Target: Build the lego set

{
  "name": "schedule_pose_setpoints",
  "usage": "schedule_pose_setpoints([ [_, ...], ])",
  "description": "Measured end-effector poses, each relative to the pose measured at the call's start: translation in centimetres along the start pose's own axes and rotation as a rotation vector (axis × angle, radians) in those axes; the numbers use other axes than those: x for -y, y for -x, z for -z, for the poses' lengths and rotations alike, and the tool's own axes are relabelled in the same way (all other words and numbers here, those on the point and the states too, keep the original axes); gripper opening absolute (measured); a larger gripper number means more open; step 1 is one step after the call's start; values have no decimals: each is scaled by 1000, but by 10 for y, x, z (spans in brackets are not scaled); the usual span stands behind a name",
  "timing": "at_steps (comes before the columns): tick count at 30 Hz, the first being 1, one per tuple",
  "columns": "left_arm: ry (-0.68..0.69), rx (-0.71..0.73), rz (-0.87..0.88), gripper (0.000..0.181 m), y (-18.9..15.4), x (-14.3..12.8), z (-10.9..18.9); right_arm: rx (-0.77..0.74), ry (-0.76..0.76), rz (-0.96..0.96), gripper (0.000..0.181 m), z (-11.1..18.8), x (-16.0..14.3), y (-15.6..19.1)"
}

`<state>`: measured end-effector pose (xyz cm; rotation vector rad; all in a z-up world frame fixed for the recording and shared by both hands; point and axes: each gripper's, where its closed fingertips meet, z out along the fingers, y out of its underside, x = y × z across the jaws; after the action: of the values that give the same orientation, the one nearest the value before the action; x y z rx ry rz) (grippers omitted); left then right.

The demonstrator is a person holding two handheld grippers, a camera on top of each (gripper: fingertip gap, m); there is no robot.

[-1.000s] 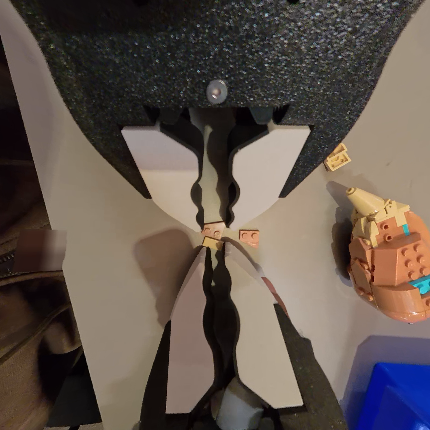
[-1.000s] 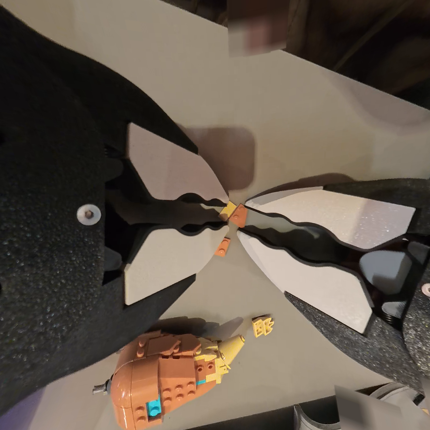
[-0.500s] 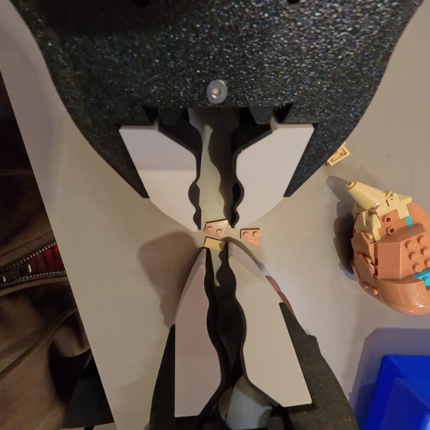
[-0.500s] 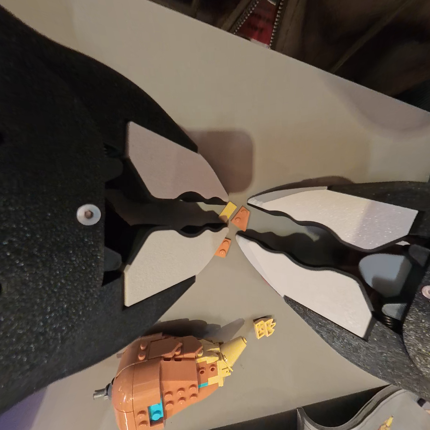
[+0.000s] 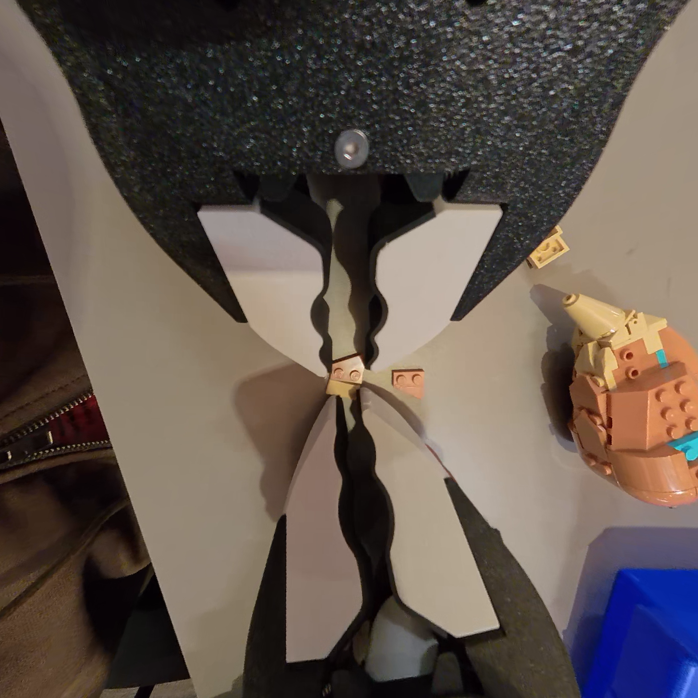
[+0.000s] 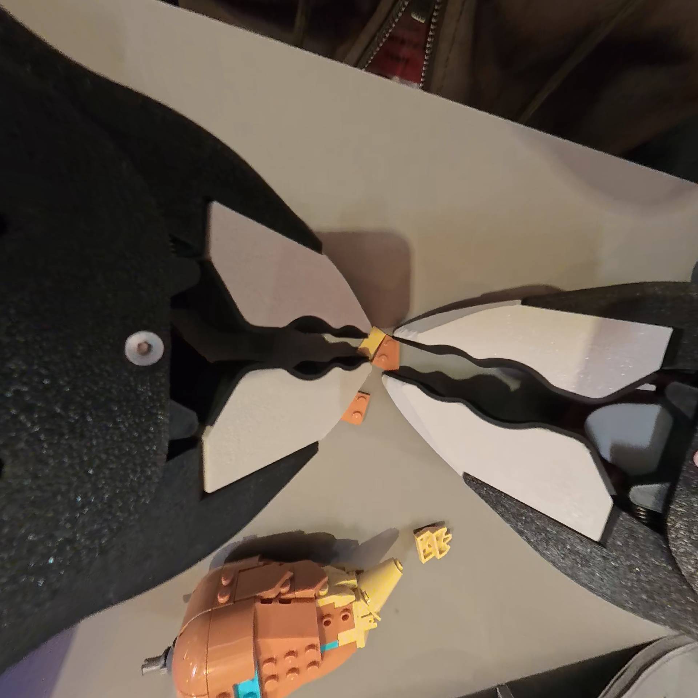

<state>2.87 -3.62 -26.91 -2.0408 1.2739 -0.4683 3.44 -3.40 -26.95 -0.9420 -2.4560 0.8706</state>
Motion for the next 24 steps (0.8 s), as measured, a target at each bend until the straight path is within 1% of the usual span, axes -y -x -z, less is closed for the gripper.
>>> schedule_pose_setpoints([
  [2,-1,3,-2,16,0,0,0,-9,6,3,7,1,-1,-1],
  [4,-3,5,-3,16,-1,0,1,-23,10,-4,1,2,-2,-2],
  [7,-7,7,1,16,-2,0,2,-40,5,-16,0,5,-3,-5],
  [8,-7,8,2,16,-2,0,2,-39,1,-15,1,5,-3,-4],
  [12,0,5,5,16,-4,-3,4,-30,10,51,16,4,-3,-3],
  [19,-33,-24,18,16,-8,-3,10,110,19,212,23,5,0,1],
  [24,-35,-34,20,16,-9,-4,10,188,22,228,23,-2,3,-1],
])
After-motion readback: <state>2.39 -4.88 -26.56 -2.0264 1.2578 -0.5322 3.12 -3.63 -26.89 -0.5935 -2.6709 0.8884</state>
